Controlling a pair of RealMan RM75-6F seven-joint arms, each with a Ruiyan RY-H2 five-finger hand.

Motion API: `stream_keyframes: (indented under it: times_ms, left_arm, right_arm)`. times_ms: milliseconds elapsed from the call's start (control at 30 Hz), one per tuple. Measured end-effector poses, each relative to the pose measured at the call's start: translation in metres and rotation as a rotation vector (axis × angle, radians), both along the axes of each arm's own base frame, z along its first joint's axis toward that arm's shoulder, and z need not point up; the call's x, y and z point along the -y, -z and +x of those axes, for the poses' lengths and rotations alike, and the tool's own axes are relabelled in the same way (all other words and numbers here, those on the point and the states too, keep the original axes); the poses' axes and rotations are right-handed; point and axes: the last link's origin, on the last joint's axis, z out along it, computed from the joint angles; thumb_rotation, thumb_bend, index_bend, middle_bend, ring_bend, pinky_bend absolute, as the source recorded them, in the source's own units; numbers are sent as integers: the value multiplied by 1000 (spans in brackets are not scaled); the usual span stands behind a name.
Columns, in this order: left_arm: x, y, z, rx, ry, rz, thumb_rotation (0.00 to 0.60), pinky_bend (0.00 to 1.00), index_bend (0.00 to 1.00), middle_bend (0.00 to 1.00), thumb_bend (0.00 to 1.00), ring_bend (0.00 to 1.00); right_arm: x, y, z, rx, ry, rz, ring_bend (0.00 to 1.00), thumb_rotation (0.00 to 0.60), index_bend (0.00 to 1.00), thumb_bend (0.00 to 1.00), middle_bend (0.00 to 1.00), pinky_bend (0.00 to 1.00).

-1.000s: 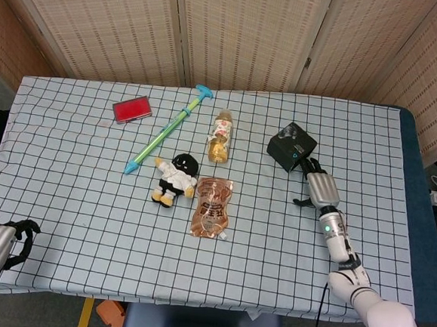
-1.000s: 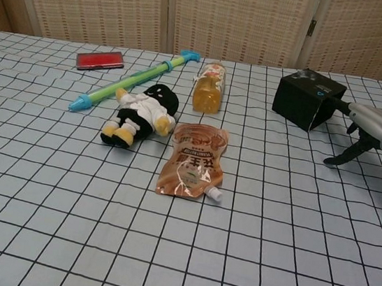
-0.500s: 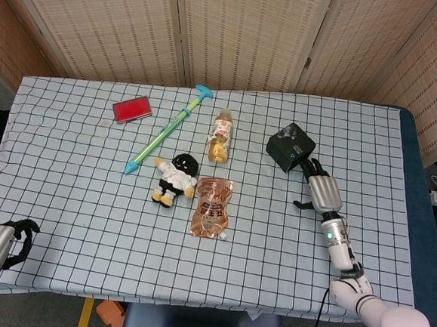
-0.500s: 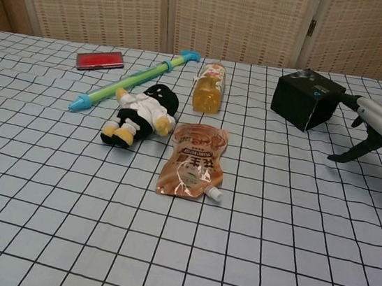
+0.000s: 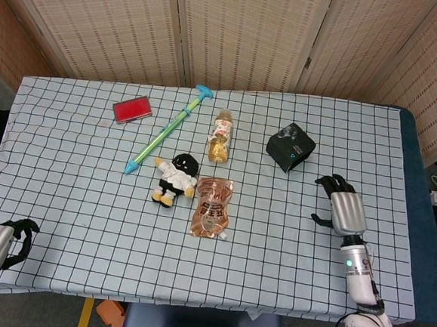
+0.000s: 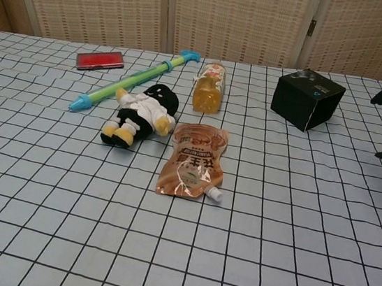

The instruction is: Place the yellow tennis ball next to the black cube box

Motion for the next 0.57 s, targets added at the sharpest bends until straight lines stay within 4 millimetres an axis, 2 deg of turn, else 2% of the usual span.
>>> stream_keyframes:
  times_ms: [133,267,433,567]
  left_arm:
    - [0,0,0,-2,-5,-2,600,596,439,490,580,490]
    - [1,0,0,-6,-6,-2,600,596,439,490,581,490]
    - [1,1,0,-13,-9,-7,600,596,439,490,581,490]
    - [1,2,1,-16,-7,-12,600,596,439,490,582,490]
  right_arm:
    - [-25,-26,-5,-3,18,-79,129,600,250,15,251,280]
    - [-50,-46,-14,-41,48,-115,82,600,133,15,213,278]
    - [-63,-53,-17,-65,65,-98,5,600,5,15,116,272]
    - [-72,-55,-17,-78,66,-84,5,600,0,15,114,271]
